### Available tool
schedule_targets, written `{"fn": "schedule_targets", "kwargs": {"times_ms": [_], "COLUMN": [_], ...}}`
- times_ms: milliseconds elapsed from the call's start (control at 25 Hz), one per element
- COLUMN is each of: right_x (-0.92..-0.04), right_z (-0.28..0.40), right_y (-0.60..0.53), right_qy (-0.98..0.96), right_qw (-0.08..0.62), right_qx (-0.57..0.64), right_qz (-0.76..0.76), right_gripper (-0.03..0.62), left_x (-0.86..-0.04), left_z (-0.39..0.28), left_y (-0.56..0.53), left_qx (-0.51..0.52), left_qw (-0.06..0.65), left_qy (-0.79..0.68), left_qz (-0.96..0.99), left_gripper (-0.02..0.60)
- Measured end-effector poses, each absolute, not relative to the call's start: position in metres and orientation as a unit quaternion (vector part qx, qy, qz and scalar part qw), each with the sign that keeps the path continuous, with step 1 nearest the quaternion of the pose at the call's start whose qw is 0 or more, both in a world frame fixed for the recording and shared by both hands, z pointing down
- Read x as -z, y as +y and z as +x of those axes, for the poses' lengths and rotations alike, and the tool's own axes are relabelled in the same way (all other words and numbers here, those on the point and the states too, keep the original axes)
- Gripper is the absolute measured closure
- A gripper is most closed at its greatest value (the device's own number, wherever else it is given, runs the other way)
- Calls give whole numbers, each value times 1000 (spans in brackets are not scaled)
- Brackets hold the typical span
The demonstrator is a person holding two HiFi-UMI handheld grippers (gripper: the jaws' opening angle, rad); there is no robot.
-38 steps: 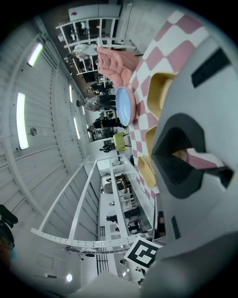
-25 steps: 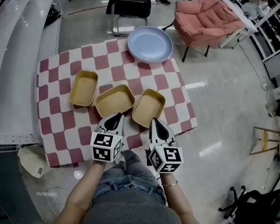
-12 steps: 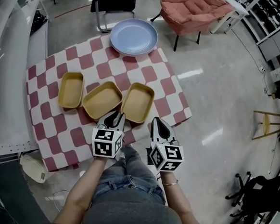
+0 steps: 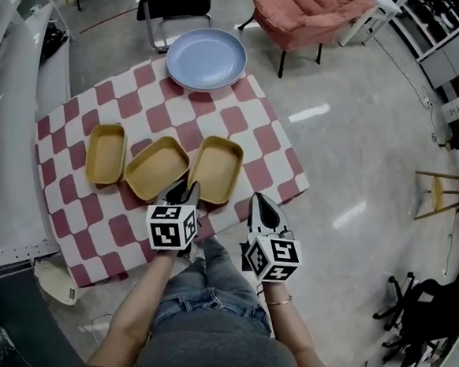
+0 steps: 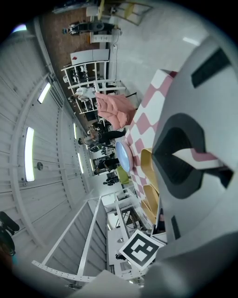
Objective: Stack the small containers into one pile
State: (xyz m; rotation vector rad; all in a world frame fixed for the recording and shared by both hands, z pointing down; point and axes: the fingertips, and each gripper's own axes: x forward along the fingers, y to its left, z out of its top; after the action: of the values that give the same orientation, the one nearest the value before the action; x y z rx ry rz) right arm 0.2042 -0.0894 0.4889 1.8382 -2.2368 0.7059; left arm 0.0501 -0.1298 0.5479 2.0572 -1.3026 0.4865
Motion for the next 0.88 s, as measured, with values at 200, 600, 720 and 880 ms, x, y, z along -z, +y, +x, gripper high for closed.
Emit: {"fn": "schedule_targets", "kwargs": {"times_ms": [200, 600, 720, 880], "right_x": [-490, -487, -486, -483], "right_z": [211, 209, 207, 196], "right_y": [-92, -97, -97, -98], "right_qy": [-743, -744, -747, -754], "right_qw": [84, 94, 95, 99], "right_qx": [-238, -235, -228, -229], "right_qz": [620, 618, 617, 607], "right_gripper": [583, 583, 583, 583], "left_x": [-553, -552, -547, -536], "left_z": [51, 48, 43, 31], "left_y": [-136, -137, -131, -123], "left_qx": [-200, -204, -192, -175], "left_qw": [320, 317, 325, 324], "left_qy": [-511, -527, -530, -539], "left_qz": [772, 762, 760, 757], "left_gripper": [487, 538, 540, 540]}}
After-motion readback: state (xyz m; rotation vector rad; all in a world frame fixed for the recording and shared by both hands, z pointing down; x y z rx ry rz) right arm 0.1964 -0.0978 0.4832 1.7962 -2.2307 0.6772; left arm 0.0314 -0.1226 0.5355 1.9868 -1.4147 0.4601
